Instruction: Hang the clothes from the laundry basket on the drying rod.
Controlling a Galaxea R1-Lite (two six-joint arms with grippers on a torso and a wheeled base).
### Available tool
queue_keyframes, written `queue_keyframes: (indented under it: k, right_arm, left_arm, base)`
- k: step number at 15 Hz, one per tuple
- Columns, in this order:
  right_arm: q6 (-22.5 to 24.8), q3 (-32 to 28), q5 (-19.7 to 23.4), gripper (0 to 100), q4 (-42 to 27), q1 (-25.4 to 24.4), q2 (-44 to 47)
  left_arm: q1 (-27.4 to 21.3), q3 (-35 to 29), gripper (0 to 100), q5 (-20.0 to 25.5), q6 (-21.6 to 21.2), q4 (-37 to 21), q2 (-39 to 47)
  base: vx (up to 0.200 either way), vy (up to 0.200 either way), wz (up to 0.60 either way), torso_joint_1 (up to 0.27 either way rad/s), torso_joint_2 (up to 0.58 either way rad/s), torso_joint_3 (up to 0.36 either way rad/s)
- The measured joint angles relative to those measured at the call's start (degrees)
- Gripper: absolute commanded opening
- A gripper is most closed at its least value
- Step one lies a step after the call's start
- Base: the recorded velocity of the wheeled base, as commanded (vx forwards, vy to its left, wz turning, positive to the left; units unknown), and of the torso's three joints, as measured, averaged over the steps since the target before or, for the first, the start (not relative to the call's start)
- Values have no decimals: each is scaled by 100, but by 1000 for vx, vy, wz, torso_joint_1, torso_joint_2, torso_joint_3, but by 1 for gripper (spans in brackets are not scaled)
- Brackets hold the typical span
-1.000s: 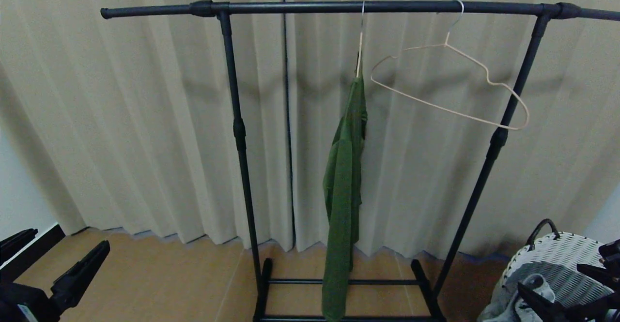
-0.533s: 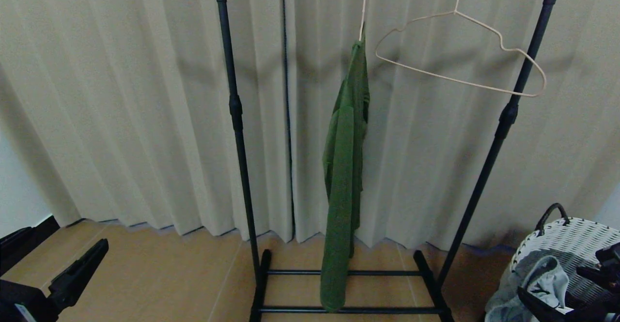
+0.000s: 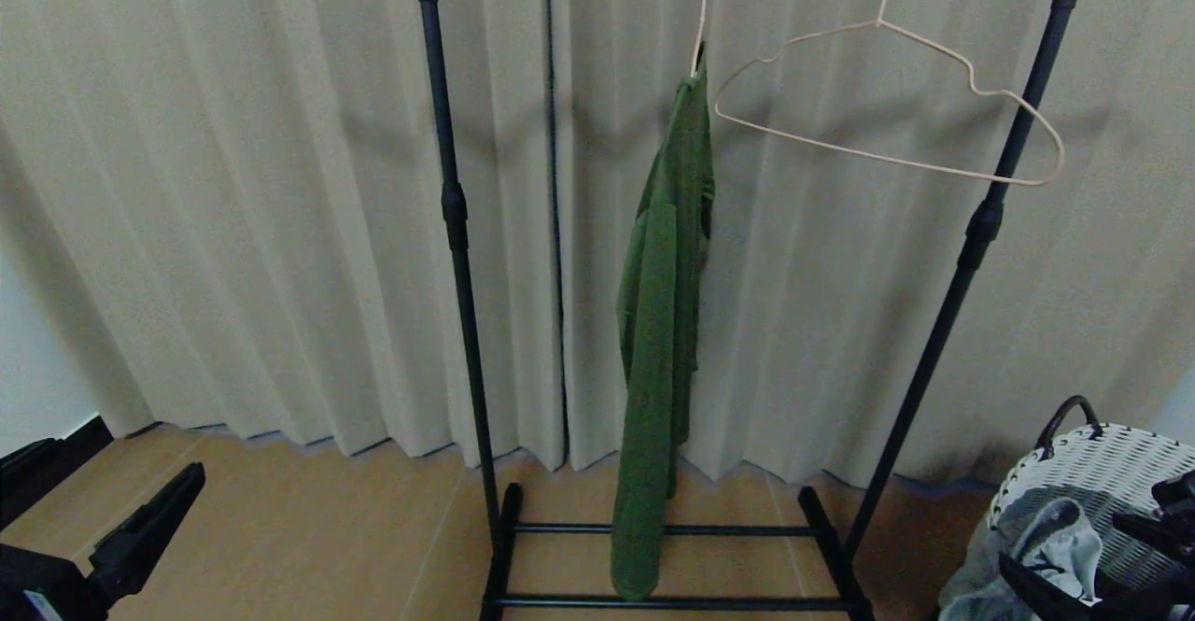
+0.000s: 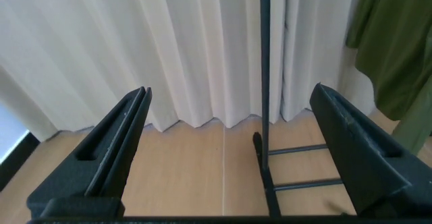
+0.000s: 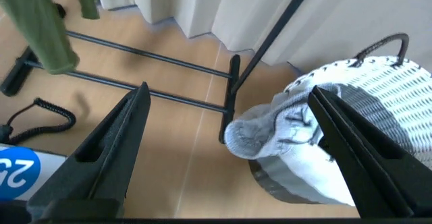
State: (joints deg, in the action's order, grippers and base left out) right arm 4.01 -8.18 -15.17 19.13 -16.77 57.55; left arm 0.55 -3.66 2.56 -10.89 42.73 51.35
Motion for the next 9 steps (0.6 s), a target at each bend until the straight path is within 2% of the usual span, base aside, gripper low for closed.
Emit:
queue_keyframes:
  k: [9]
  right_arm:
    - [1, 9, -5, 100, -20, 0, 2]
  left_arm:
    - [-11, 39, 100, 6, -11, -1, -30]
  base:
    - [0, -200, 0, 2, 3, 1]
